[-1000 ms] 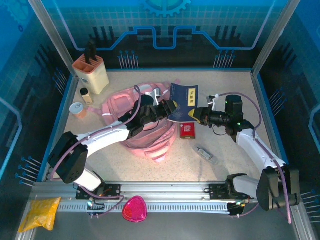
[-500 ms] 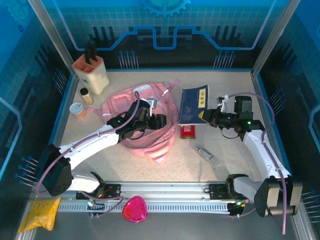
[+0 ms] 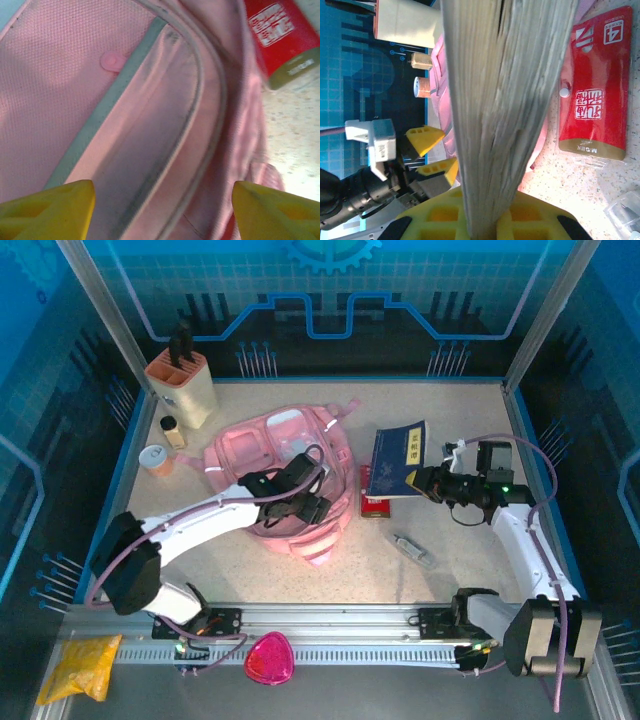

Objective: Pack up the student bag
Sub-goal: Open the student bag at the center of the table.

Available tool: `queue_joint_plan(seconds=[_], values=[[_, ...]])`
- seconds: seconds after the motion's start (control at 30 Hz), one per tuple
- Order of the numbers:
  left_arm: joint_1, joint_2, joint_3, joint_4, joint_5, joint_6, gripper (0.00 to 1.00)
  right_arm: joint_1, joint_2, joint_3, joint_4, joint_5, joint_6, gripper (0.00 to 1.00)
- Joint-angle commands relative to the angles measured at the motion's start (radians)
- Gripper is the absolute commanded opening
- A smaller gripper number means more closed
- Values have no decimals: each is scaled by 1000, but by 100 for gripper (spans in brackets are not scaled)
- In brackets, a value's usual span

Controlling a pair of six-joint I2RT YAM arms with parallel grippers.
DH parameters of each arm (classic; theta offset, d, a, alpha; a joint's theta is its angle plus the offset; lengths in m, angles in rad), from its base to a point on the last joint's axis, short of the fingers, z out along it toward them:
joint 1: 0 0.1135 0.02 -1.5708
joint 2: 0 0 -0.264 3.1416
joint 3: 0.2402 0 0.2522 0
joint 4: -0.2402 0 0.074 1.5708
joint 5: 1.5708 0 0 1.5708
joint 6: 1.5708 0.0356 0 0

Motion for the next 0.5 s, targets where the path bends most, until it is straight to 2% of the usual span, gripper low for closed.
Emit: queue_joint_plan(seconds=[0.0, 0.17, 0.3, 0.47], values=[[-1, 74, 52, -33, -83, 76, 74, -14, -23, -16, 4, -25, -20, 6], [0, 171, 88, -28, -129, 112, 74, -15, -28, -36, 23, -17, -11, 5], [0, 194, 91, -15, -194, 115, 60, -15, -17, -36, 25, -24, -10, 4], [11, 175, 73, 20, -195, 124, 34, -16, -5, -36, 39, -17, -10, 2]])
